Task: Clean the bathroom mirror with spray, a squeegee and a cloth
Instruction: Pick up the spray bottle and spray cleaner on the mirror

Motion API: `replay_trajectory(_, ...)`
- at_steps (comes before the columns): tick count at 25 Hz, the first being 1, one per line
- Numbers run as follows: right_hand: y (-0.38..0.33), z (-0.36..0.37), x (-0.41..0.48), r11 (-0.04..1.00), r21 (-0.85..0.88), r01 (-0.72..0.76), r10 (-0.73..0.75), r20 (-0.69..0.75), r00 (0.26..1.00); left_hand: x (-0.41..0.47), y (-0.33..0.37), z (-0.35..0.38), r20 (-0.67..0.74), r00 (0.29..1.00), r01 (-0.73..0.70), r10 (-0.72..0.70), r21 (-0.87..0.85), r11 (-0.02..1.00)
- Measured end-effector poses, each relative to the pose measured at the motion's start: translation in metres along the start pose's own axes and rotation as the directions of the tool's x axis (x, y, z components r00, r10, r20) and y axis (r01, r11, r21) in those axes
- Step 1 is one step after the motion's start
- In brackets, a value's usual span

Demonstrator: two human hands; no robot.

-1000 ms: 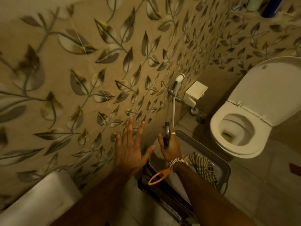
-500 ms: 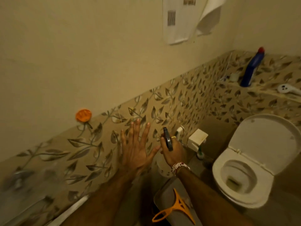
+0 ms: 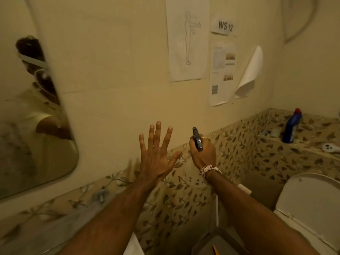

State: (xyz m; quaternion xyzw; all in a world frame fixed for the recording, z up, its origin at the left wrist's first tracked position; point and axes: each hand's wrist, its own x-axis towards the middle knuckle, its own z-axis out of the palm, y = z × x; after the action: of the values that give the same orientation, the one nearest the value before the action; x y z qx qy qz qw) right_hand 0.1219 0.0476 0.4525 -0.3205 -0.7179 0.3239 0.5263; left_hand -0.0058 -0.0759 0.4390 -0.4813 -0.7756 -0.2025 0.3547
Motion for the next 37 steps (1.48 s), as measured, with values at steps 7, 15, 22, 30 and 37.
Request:
replay_trajectory(7,-0.107,0.042,-0.02,0.945,0.319,0.071,-0.123,0.144,0.982,-0.007,-0.073,-0.102,-0.099,0.992,0.1,-0.084,0.178,0.979)
replay_trajectory(15,-0.261,0.089,-0.056,0.831,0.545,0.112,-0.276,0.229,0.934,-0.032,-0.166,-0.225,-0.247,0.954,0.25,-0.169,0.35,0.903)
replay_trajectory(22,-0.396,0.107,-0.068,0.843,0.511,0.165,-0.322,0.236,0.917,-0.047,-0.239,-0.337,-0.362,0.92,0.314,-0.152,0.444,0.839)
replay_trajectory(30,-0.469,0.109,-0.087,0.911,0.385,0.15,-0.223,0.152,0.963,-0.077,-0.285,-0.406,-0.371,0.92,0.318,-0.131,0.507,0.801)
replay_trajectory(37,-0.48,0.114,-0.113,0.858,0.497,0.128,-0.324,0.332,0.886,-0.083,-0.283,-0.426,-0.399,0.899,0.377,-0.179,0.498,0.781)
